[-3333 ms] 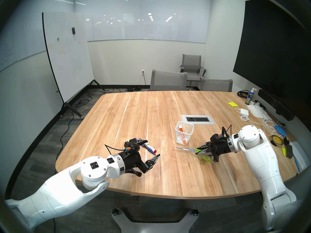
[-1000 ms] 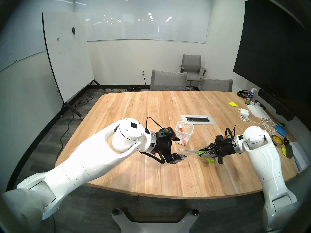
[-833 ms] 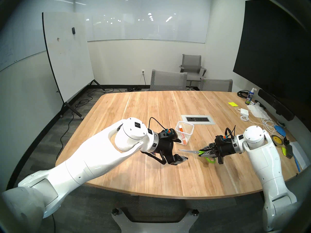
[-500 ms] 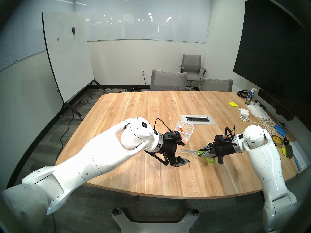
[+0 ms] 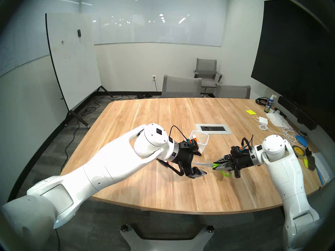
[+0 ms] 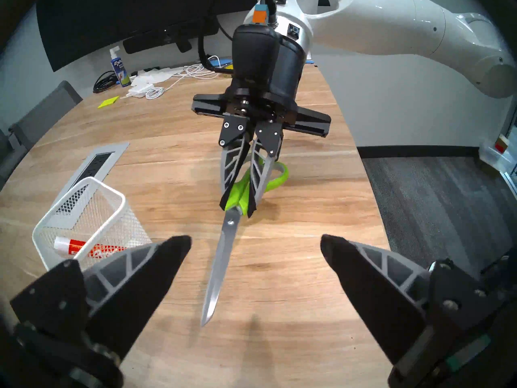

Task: Place the pen, the marker, and the scissors into the pen holder

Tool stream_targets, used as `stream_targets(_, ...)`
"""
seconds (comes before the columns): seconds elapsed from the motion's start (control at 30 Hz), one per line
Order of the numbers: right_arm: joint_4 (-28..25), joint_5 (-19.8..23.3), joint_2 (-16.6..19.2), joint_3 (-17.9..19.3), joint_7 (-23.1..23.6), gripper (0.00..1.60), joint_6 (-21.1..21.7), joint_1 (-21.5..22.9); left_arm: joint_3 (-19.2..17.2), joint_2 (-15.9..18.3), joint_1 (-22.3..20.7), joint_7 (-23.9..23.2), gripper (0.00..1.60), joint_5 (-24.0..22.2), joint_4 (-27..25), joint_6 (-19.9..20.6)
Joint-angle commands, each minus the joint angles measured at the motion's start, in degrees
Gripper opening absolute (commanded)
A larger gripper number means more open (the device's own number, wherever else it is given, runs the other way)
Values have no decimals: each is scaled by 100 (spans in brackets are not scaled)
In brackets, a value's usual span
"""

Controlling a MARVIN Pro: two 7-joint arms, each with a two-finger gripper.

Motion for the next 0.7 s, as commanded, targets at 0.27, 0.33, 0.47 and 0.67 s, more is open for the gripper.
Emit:
stream_targets(0.27,-454,226,125,174,-9,0,4,-163,68,-159,-195,-138,160,31,151,9)
stream_targets(0.33,-470,245,133,175,-9,0,16,-171,72,-164,-198,-143,160,38,173,3)
stream_targets(0.47,-550,261,165,173,-9,0,30,-219,103,-186,-207,-158,160,70,231,-11)
stream_targets(0.67,-654,76,252,66,-9,0,-124,-306,129,-220,-220,-196,160,108,330,-58)
